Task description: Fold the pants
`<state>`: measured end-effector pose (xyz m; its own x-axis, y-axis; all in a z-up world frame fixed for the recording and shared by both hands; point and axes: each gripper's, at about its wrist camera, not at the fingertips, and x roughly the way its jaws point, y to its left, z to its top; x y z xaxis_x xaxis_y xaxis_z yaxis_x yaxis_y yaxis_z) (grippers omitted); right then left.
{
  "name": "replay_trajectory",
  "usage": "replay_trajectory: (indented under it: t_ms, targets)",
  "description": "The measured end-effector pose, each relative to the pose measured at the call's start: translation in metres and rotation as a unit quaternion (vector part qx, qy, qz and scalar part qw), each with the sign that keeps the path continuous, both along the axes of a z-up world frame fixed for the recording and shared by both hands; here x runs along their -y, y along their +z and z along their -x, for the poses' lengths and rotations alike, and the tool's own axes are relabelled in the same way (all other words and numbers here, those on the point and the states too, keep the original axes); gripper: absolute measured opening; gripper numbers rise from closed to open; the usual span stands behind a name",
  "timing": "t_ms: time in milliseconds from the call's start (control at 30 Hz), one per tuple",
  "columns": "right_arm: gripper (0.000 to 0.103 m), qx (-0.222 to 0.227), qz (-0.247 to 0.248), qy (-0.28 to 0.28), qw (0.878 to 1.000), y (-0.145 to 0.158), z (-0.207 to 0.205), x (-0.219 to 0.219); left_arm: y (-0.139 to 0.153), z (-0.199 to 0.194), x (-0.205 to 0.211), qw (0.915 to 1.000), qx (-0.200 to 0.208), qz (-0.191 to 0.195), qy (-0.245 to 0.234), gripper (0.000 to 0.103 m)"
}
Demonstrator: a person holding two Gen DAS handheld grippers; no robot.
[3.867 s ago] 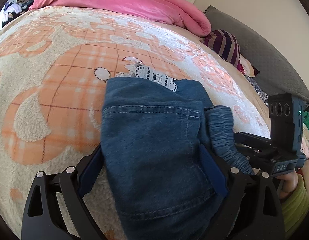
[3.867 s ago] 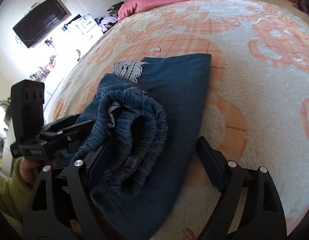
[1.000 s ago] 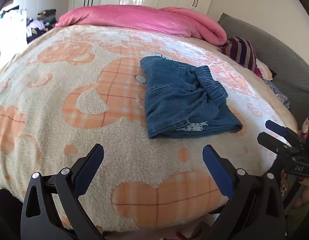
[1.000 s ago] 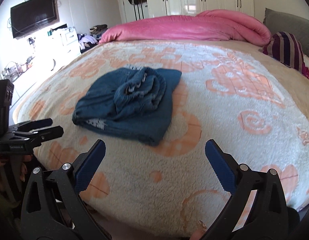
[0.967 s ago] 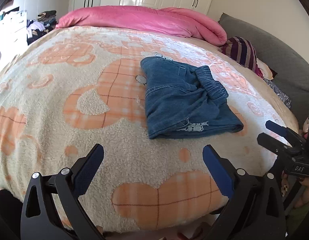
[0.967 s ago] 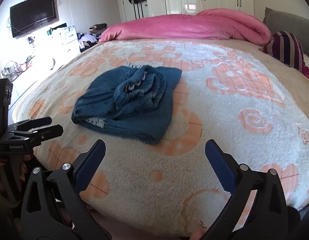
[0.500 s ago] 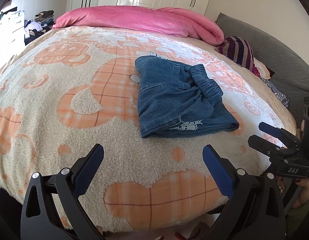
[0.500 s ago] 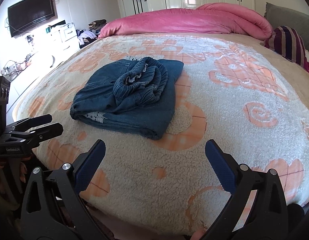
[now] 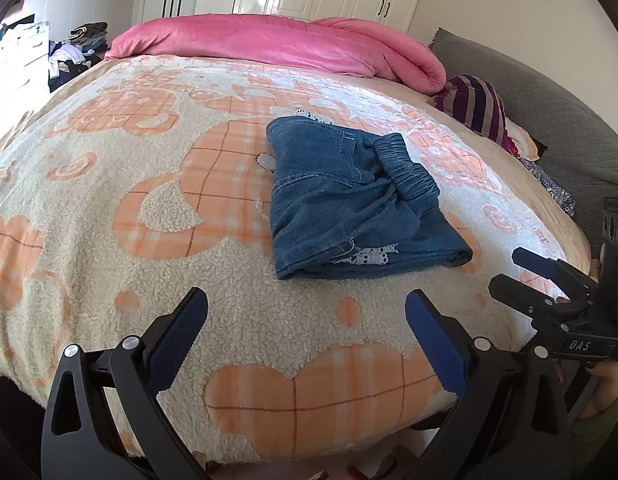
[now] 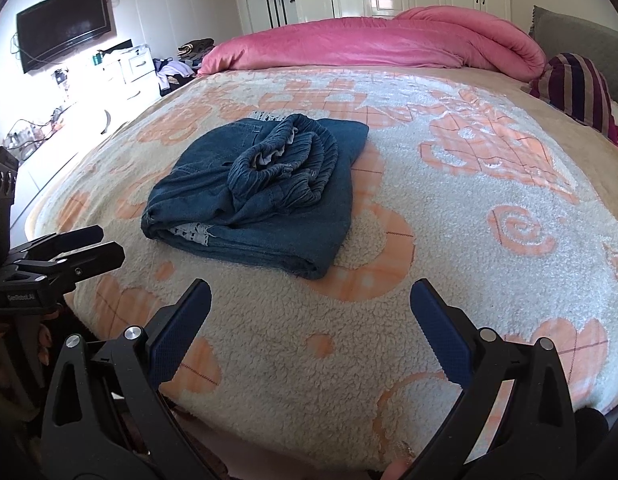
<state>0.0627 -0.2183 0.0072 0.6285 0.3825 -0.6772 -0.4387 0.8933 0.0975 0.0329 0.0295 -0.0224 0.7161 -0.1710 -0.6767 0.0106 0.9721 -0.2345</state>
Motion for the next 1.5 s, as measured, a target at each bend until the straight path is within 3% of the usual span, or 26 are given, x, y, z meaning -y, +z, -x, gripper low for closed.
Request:
replay_trajectory:
  t_ms: [1500]
  targets:
    - [0.094, 0.002, 0.0, -0.007, 1.0, 0.0023, -0.0013, 0.004, 0.0042, 0.0018, -0.0036, 0.9999, 0.0, -0.008, 0.012, 0.099]
